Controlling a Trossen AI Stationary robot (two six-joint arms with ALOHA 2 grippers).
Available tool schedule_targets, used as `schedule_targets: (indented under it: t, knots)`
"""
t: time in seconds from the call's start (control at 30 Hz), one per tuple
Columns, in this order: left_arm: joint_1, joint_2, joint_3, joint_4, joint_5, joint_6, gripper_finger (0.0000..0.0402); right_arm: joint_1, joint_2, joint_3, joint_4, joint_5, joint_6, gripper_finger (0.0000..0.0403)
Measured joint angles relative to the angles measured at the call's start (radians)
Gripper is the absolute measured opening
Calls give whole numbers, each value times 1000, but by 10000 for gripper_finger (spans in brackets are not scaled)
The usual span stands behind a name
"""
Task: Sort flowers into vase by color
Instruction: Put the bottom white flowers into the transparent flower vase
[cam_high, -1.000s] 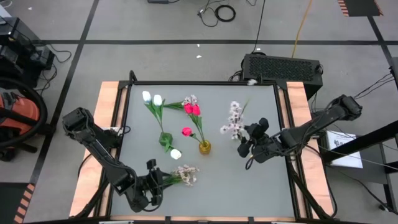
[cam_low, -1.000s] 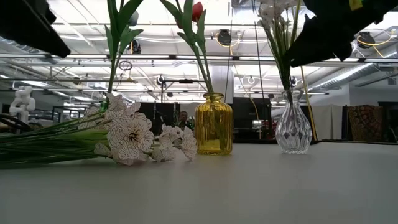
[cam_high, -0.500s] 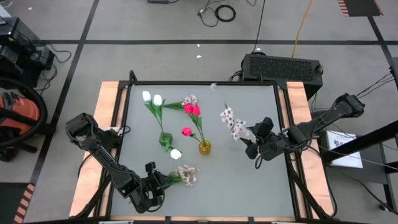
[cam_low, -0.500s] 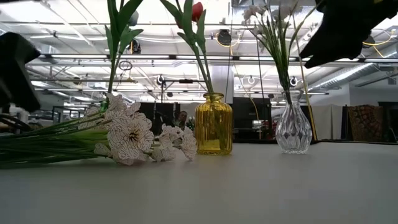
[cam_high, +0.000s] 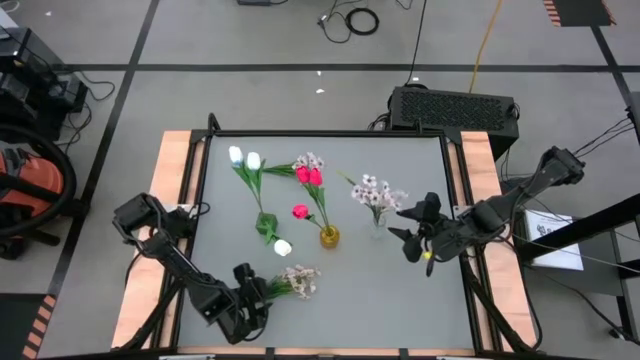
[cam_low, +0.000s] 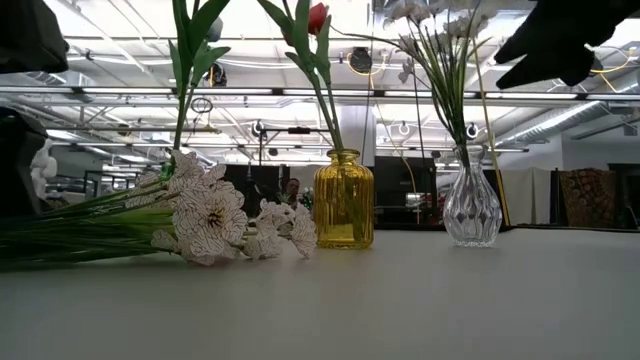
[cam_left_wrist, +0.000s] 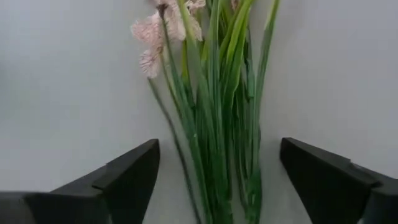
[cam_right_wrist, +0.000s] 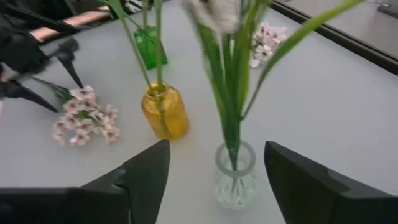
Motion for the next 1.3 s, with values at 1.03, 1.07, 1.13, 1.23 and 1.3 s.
schedule_targets:
  t: [1.03, 1.07, 1.13, 1.23, 1.3]
  knots:
    - [96, -369, 9, 820, -51, 965, 20, 181, -16, 83, 602, 59, -713, 211]
    - [100, -375, 9, 891, -51, 1028, 19, 186, -5, 83, 639, 59, -743, 210]
    - [117, -380, 9, 1018, -51, 1135, 19, 190, 21, 83, 709, 55, -792, 210]
    - [155, -380, 9, 1144, -46, 1244, 18, 191, 74, 83, 806, 55, -858, 210]
    - [196, -380, 9, 1172, -10, 1261, 18, 187, 112, 83, 885, 54, -897, 210]
